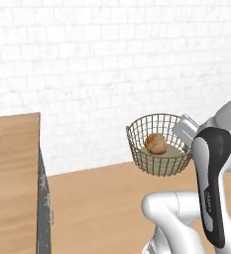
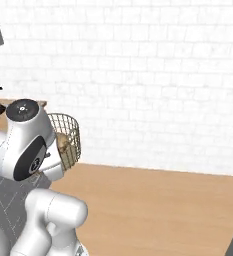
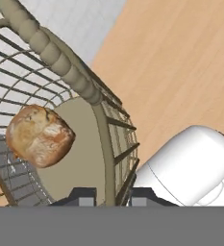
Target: Open the cabinet, pick up the bread from the cabinet and place it in the basket. Then move the basket to the dining counter.
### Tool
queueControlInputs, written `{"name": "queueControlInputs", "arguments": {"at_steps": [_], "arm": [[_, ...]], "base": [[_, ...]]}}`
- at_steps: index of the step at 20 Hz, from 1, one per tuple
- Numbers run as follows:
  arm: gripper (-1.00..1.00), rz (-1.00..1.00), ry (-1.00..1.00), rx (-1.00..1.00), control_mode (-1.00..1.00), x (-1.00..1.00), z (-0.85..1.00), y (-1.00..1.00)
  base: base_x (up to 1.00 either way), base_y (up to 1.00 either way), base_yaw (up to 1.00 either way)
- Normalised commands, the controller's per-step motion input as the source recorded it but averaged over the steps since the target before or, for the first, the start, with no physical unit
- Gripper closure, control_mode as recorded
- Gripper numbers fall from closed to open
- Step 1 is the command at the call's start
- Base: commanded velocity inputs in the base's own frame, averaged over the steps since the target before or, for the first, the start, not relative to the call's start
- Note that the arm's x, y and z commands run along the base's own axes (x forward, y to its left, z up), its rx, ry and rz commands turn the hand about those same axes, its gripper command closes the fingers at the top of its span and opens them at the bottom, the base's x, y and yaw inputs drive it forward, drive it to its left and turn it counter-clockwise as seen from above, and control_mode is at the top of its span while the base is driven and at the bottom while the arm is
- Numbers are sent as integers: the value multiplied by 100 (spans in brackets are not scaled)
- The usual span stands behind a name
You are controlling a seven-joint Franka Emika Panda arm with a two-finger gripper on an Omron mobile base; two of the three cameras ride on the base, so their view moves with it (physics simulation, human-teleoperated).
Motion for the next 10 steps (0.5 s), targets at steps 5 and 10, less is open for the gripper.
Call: {"name": "queueControlInputs", "arguments": {"at_steps": [5, 10], "arm": [[100, 0, 0, 0, 100, 0, 0, 0], [100, 0, 0, 0, 100, 0, 0, 0]], "base": [[0, 5, -99], [0, 0, -98]]}}
